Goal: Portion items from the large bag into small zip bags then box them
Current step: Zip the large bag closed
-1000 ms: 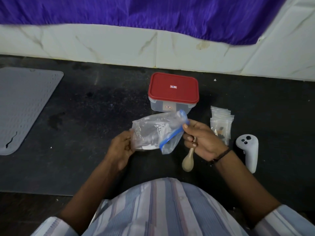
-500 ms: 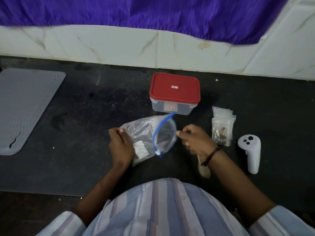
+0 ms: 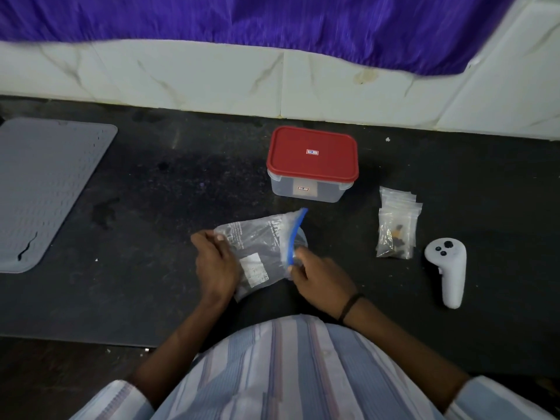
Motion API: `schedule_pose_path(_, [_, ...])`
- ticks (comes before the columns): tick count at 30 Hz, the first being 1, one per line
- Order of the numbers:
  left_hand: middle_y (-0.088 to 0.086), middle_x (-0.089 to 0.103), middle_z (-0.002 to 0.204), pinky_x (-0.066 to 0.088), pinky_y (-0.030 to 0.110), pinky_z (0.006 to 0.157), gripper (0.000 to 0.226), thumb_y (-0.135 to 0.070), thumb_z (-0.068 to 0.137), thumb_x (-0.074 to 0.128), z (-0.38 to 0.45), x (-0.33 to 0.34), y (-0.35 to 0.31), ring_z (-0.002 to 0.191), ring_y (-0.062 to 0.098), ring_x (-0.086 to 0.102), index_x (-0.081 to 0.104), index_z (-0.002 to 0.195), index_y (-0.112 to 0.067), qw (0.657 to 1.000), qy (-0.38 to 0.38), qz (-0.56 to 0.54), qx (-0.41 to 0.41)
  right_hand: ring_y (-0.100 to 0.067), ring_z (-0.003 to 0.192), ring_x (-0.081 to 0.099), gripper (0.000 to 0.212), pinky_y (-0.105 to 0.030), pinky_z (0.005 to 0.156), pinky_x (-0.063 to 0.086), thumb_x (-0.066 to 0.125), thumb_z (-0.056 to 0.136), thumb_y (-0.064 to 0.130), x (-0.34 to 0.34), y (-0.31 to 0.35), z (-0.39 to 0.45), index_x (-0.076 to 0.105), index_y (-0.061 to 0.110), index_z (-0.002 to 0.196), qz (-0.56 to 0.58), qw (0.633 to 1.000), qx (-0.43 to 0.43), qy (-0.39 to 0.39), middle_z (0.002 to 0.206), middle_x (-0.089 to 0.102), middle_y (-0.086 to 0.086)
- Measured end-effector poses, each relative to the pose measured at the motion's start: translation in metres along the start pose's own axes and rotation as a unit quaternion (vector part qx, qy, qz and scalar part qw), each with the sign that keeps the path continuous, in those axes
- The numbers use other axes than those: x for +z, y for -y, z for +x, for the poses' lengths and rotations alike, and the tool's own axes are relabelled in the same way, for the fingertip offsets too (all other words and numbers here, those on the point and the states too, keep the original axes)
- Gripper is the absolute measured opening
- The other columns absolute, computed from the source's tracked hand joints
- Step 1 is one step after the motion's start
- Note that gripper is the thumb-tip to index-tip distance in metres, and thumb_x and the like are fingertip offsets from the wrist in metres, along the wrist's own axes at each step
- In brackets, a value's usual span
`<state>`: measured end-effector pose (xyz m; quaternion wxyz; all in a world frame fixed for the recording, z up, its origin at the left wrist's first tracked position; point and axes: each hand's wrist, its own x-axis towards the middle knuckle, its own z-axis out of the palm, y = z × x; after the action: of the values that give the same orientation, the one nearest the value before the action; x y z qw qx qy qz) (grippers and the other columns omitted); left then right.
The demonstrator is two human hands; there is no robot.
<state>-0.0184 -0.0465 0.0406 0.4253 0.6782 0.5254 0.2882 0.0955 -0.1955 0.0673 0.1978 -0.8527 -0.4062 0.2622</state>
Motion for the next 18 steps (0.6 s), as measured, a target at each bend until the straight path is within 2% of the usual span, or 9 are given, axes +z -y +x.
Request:
schedule_pose_path(2, [0.004,0.059,0.088,0.037,0.032,0.072,0.008,-0.023,0.104,0.039,0.002,-0.001,0.002,0.076,0.023,0.057,0.037,0.102,-0.015,1.0,-0.002,0.008,-0.01,-0.024,0.071,0.058,0.009,-0.038,0.064,0.048,0.039,0.099,0.028,-0.002,0.0,0.002,0.041,0.022,0.092,0.05,0.998,0.043,-0.002,0.079,0.058,-0.002])
schedule_pose_path(4, [0.004,0.058,0.09,0.037,0.032,0.072,0.008,-0.024,0.104,0.039,0.003,0.0,0.002,0.076,0.021,0.056,0.037,0.103,-0.016,1.0,0.003,0.013,-0.014,-0.015,0.066,0.051,0.012,-0.032,0.058,0.04,0.039,0.099,0.021,-0.003,0.002,0.002,0.04,0.019,0.087,0.129,0.989,0.075,-0.006,0.075,0.051,0.002])
schedule_pose_path(7, [0.004,0.058,0.09,0.038,0.033,0.072,0.009,-0.024,0.104,0.039,0.003,-0.001,0.002,0.074,0.018,0.055,0.037,0.105,-0.015,1.0,0.008,0.013,-0.014,-0.008,0.069,0.053,0.009,-0.026,0.059,0.041,0.042,0.096,0.012,-0.001,-0.002,0.005,0.051,0.011,0.098,0.246,0.961,0.117,-0.046,0.087,0.06,0.0])
schedule_pose_path(10, [0.006,0.06,0.089,0.04,0.034,0.07,0.01,-0.023,0.104,0.039,0.005,-0.003,0.005,0.073,0.02,0.057,0.037,0.107,-0.014,1.0,0.003,0.014,-0.01,-0.005,0.063,0.049,0.017,-0.022,0.055,0.037,0.044,0.096,0.011,-0.003,-0.012,0.009,0.055,0.023,0.099,0.348,0.918,0.163,-0.093,0.092,0.062,-0.003])
schedule_pose_path(12, [0.006,0.059,0.087,0.039,0.033,0.069,0.011,-0.023,0.104,0.04,0.006,-0.007,0.006,0.071,0.018,0.056,0.038,0.108,-0.013,1.0,0.001,0.018,-0.008,-0.002,0.057,0.045,0.017,-0.018,0.051,0.033,0.044,0.098,0.014,-0.012,-0.02,0.011,0.058,0.025,0.095,0.342,0.917,0.17,-0.118,0.08,0.059,0.002])
schedule_pose_path(14, [0.005,0.059,0.086,0.038,0.033,0.068,0.012,-0.023,0.104,0.04,0.006,-0.011,0.009,0.071,0.021,0.057,0.038,0.109,-0.013,1.0,-0.002,0.026,-0.003,0.0,0.052,0.047,0.016,-0.016,0.049,0.034,0.047,0.098,0.016,-0.022,-0.027,0.012,0.061,0.021,0.093,0.339,0.917,0.175,-0.117,0.077,0.061,0.001])
schedule_pose_path(16, [0.007,0.059,0.088,0.039,0.034,0.068,0.014,-0.025,0.104,0.04,0.003,-0.015,0.011,0.074,0.026,0.059,0.038,0.111,-0.012,0.999,0.002,0.036,0.006,-0.005,0.059,0.055,0.014,-0.02,0.056,0.041,0.05,0.097,0.016,-0.026,-0.03,0.013,0.061,0.02,0.09,0.314,0.927,0.165,-0.12,0.081,0.066,-0.002])
schedule_pose_path(18, [0.009,0.061,0.092,0.041,0.035,0.07,0.016,-0.026,0.104,0.04,0.001,-0.018,0.014,0.08,0.031,0.061,0.038,0.112,-0.013,0.999,0.01,0.05,0.011,-0.011,0.07,0.061,0.009,-0.026,0.066,0.047,0.054,0.095,0.016,-0.028,-0.033,0.013,0.061,0.019,0.09,0.227,0.957,0.144,-0.108,0.083,0.066,-0.001])
